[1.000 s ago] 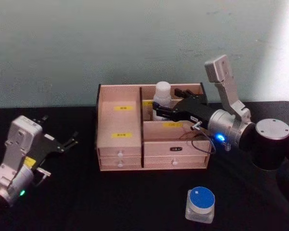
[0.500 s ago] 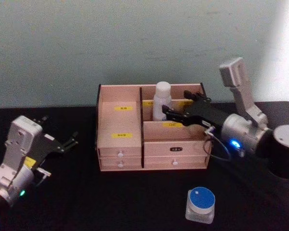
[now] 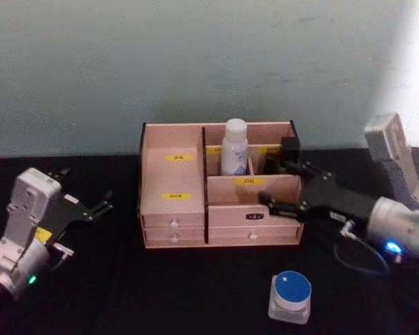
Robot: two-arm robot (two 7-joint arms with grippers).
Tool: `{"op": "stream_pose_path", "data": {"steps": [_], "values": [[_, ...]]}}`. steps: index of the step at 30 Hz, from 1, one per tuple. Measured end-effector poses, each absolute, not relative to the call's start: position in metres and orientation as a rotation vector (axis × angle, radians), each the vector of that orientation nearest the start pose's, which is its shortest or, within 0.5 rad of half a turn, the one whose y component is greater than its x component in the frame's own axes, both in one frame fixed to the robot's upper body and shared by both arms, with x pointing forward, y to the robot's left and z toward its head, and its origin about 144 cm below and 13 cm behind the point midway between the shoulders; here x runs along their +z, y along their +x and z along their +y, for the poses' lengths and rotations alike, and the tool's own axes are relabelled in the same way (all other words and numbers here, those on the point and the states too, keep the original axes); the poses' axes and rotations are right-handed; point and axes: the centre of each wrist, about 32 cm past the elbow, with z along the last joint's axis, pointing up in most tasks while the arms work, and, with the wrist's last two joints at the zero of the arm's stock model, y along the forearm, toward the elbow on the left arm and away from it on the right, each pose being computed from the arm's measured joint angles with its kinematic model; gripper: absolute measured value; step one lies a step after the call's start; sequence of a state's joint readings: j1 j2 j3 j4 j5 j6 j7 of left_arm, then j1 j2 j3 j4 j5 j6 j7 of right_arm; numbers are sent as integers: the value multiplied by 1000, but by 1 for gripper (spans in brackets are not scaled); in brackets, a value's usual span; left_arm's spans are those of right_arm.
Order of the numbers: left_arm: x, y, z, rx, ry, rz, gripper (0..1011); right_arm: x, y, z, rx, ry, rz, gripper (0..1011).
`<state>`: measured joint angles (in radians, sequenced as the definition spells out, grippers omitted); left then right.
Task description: Pick up the facial cleanser and watermelon frost from the table and place them into the tiered storage box.
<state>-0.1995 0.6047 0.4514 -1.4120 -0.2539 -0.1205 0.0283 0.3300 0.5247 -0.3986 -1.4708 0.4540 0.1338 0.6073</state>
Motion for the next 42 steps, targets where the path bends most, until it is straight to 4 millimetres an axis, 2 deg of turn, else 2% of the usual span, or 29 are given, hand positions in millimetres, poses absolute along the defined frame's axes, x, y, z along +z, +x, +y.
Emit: {"op": "stream_pose_path", "data": {"steps": [9, 21, 42], "values": [[1140, 489, 310, 1248, 304, -285, 1001, 1195, 503, -306, -565, -271, 15, 1000], [1140, 489, 310, 1248, 304, -285, 1001, 1182, 486, -322, -484, -365, 34, 1000], [1140, 489, 310, 1248, 304, -285, 1001, 1171, 481, -325, -454, -423, 23, 1000]]}}
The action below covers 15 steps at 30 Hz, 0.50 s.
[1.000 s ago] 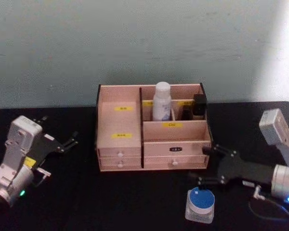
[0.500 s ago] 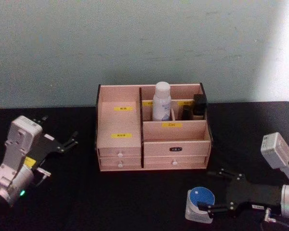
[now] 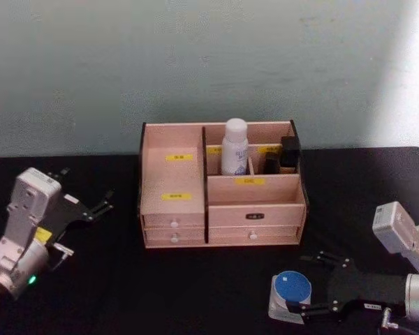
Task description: Pick up the facial cleanser and watermelon frost from the table and place them into the tiered storage box.
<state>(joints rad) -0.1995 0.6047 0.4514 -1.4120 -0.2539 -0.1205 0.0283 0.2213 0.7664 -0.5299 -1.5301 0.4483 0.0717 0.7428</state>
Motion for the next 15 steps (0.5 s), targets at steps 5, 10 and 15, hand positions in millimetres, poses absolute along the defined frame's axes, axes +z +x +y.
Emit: {"op": "stream_pose_path", "data": {"steps": [5, 10, 15], "values": [[1140, 489, 310, 1248, 304, -285, 1001, 1169, 483, -324, -461, -431, 20, 1000], [1140, 489, 310, 1248, 304, -285, 1001, 1166, 484, -323, -465, -437, 22, 1000], [1140, 489, 310, 1248, 305, -285, 1001, 1164, 484, -322, -467, -438, 24, 1000]]}}
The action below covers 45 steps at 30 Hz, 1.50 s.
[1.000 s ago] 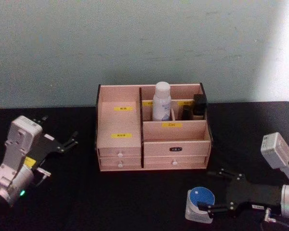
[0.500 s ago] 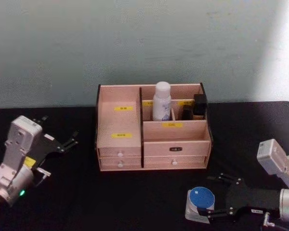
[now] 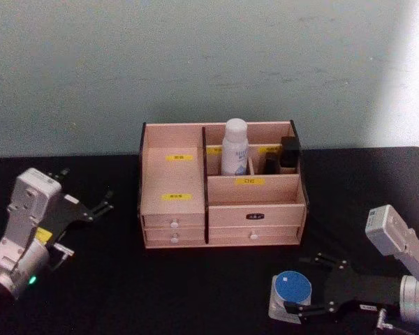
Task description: Pick up the facial cleanser and watermelon frost from the table and place them into the tiered storage box.
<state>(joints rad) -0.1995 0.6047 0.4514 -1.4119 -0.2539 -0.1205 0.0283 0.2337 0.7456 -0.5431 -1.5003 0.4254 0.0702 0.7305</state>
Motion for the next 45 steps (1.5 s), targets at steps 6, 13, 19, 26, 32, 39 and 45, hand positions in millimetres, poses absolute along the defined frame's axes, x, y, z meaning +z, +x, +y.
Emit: {"op": "stream_pose_path", "data": {"steps": [6, 13, 19, 26, 32, 39, 45], "values": [[1140, 489, 310, 1248, 304, -285, 1002, 1161, 486, -320, -466, -441, 28, 1000], [1140, 489, 310, 1248, 305, -285, 1001, 1160, 487, -319, -465, -449, 27, 1000], [1140, 489, 310, 1248, 304, -285, 1001, 1159, 487, -318, -467, -452, 24, 1000], [1140, 489, 310, 1248, 304, -285, 1001, 1159, 487, -318, -467, -451, 26, 1000], [1140, 489, 310, 1248, 304, -285, 1001, 1159, 487, -318, -467, -451, 26, 1000], [1140, 489, 310, 1248, 304, -285, 1001, 1160, 487, -318, -467, -450, 26, 1000], [1140, 489, 310, 1248, 304, -285, 1001, 1160, 487, -319, -467, -450, 26, 1000]]}}
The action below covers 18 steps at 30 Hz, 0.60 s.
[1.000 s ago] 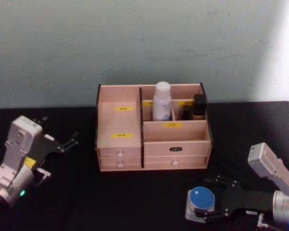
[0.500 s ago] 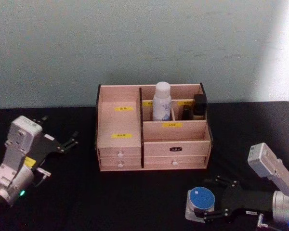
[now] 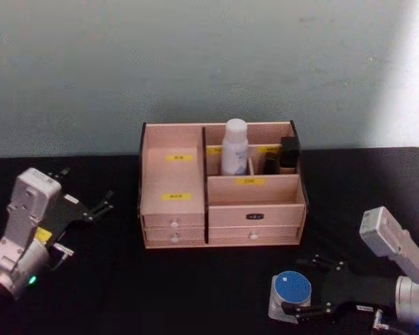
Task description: Pick up the facial cleanser and watermelon frost from the table and place them into the tiered storage box.
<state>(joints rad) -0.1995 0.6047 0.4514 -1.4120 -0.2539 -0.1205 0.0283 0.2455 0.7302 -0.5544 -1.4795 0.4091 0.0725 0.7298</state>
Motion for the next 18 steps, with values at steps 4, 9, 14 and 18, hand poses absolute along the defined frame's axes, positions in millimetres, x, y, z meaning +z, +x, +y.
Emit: {"op": "stream_pose_path", "data": {"steps": [4, 9, 14, 18], "values": [[1140, 489, 310, 1248, 305, -285, 1001, 1160, 487, -319, -466, -450, 26, 1000], [1140, 489, 310, 1248, 304, -285, 1001, 1160, 487, -319, -466, -450, 26, 991], [1140, 489, 310, 1248, 304, -285, 1001, 1160, 487, -319, -466, -450, 27, 902], [1140, 489, 310, 1248, 304, -285, 1001, 1160, 487, -319, -466, -450, 26, 763]]}}
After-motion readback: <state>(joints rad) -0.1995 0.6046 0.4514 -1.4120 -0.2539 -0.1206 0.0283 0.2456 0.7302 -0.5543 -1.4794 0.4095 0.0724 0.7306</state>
